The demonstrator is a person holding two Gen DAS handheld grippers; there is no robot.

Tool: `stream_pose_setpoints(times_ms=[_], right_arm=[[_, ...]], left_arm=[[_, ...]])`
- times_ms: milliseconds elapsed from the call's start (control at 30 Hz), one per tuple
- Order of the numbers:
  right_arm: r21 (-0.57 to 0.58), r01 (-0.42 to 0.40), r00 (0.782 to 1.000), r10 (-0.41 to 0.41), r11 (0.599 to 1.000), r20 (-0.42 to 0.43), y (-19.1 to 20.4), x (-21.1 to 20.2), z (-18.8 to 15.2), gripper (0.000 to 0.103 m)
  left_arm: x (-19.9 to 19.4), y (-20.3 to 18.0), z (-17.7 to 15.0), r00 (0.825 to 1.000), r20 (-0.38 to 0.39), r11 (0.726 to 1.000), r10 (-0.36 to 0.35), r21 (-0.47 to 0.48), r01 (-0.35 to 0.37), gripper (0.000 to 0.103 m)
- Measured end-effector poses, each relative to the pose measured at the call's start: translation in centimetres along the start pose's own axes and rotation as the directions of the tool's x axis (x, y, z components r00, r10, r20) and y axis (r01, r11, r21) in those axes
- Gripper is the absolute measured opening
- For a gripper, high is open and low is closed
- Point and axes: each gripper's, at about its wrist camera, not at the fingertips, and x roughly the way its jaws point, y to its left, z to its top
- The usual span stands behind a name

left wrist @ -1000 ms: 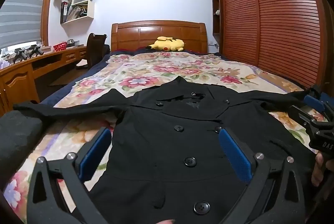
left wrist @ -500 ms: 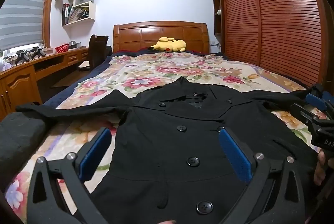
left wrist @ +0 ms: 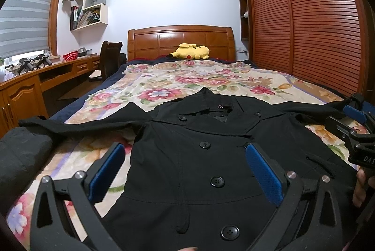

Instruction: Fold large clothes

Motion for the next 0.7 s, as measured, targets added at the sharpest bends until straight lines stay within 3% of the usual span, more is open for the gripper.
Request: stream_pose_setpoints(times_ms=[700], right_arm=[[0.0, -0.001, 1.0, 0.001, 1.0, -0.001, -0.07, 0.12, -0.08, 0.103]], left_arm=[[-0.12, -0.03, 0.03, 1.0, 0.005, 1.0, 0.003, 0.001, -0.003, 0.103]])
